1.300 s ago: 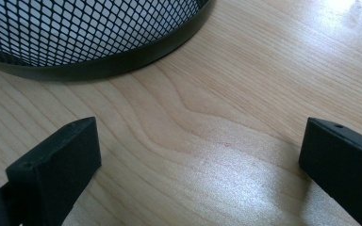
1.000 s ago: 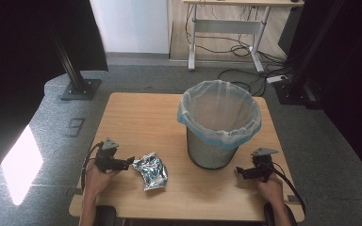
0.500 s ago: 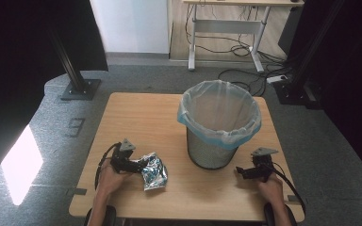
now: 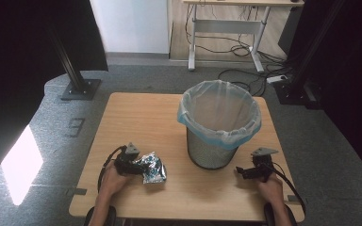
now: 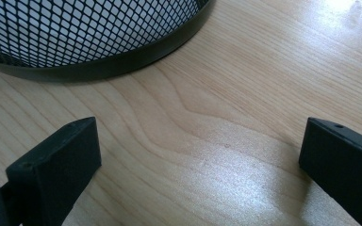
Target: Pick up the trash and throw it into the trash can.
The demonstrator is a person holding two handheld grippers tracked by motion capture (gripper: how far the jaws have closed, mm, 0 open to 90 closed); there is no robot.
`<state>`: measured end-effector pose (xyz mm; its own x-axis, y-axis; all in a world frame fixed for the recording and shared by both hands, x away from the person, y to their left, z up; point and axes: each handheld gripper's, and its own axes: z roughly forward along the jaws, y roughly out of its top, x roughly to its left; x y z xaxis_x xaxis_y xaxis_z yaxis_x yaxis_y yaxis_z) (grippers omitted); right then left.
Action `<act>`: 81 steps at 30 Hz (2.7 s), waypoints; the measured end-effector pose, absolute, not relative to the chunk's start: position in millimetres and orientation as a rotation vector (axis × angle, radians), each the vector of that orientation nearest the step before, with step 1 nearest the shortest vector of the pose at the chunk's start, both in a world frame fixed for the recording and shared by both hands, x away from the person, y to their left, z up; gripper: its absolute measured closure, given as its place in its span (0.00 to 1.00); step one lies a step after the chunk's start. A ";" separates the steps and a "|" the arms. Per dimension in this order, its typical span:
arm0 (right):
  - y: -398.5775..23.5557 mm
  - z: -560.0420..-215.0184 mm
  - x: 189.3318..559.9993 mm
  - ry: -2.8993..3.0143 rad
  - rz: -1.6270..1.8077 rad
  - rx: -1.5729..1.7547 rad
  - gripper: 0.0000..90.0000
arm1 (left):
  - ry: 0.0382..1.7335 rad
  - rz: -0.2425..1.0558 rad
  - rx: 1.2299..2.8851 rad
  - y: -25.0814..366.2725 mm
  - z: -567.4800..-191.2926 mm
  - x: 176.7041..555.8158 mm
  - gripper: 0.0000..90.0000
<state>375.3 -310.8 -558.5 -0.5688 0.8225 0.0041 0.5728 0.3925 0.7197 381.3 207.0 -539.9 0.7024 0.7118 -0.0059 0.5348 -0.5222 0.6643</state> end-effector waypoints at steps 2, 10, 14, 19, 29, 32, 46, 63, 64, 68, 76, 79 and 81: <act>-310.6 -558.5 375.3 2.302 0.982 1.211 0.00 | 0.926 0.345 2.261 206.4 -539.3 379.8 0.46; -310.4 -558.5 375.2 2.302 0.981 1.213 0.00 | 0.934 0.330 2.272 205.5 -536.0 376.7 0.74; -309.8 -558.4 375.0 2.299 0.980 1.217 0.00 | 0.924 0.312 2.284 205.6 -535.1 376.5 0.88; -309.3 -558.4 374.7 2.297 0.978 1.218 0.00 | 0.944 0.290 2.287 205.4 -533.7 377.8 0.94; -309.0 -558.4 374.6 2.300 0.979 1.214 0.00 | 1.031 0.251 2.247 211.5 -531.0 380.5 0.97; -309.0 -558.4 374.6 2.301 0.979 1.213 0.00 | 1.048 0.256 2.233 214.6 -528.2 380.8 0.97; -309.0 -558.4 374.7 2.300 0.979 1.213 0.00 | 1.069 0.222 2.170 226.5 -502.2 386.3 0.97; -309.0 -558.4 374.6 2.300 0.979 1.213 0.00 | 1.017 0.184 2.162 229.6 -442.1 399.6 0.97; -308.8 -558.4 374.6 2.299 0.980 1.216 0.00 | 1.008 0.179 2.162 228.9 -435.0 400.6 0.97; -309.0 -558.4 374.6 2.300 0.979 1.213 0.00 | 1.001 0.172 2.160 227.8 -425.1 402.8 0.97; -308.9 -558.4 374.6 2.301 0.979 1.214 0.00 | 0.986 0.176 2.180 222.9 -399.0 409.4 0.97; -308.7 -558.4 374.4 2.300 0.979 1.215 0.00 | 0.980 0.185 2.180 222.5 -388.4 411.4 0.97; -308.7 -558.3 374.3 2.301 0.979 1.215 0.00 | 0.977 0.183 2.176 222.4 -384.7 411.8 0.97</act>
<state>374.3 -308.7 -558.3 -0.5657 0.8246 0.0048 0.5752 0.3905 0.7188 411.8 222.4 -384.7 0.7009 0.6956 -0.1577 0.5914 -0.4432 0.6737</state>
